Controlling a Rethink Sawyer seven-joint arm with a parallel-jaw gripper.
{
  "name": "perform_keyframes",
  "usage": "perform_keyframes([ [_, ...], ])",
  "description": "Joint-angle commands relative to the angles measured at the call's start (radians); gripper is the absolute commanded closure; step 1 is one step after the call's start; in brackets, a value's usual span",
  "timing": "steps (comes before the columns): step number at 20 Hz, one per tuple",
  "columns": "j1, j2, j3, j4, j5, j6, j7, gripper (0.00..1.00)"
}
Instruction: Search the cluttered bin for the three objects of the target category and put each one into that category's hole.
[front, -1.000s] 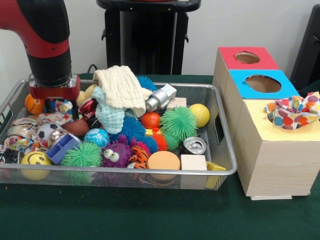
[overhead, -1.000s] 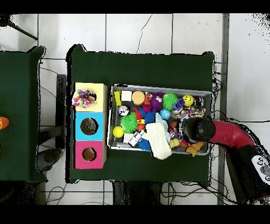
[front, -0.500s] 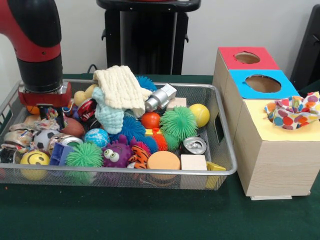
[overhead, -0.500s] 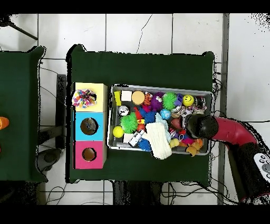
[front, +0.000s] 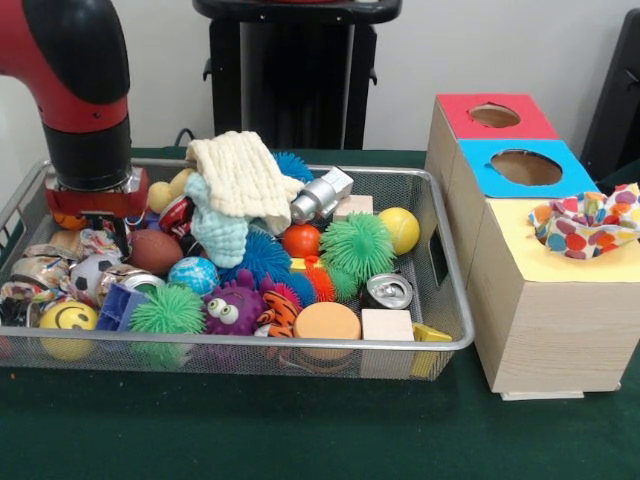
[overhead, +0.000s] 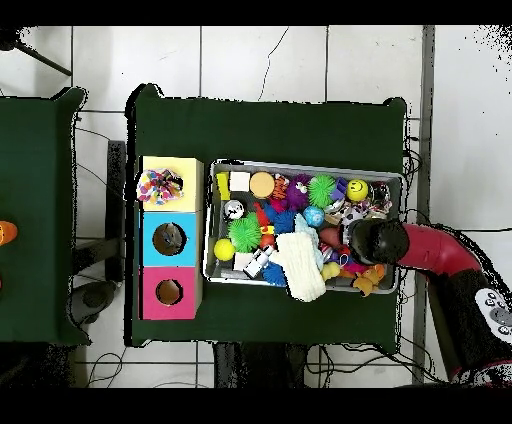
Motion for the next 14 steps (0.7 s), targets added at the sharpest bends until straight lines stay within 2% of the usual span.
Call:
perform_keyframes([
  [1,0.035,0.071,0.013,-0.003,-0.027,-0.063,0.042,1.00],
  [2,0.035,0.032,0.012,0.036,-0.010,-0.046,0.050,1.00],
  [6,0.044,-0.302,0.015,0.285,0.094,0.043,0.083,1.00],
  [8,0.057,-0.401,0.010,0.351,0.150,0.085,0.105,1.00],
  [10,0.084,-0.463,-0.007,0.392,0.205,0.125,0.143,1.00],
  [14,0.119,-0.542,0.002,0.461,0.343,0.173,0.190,1.00],
])
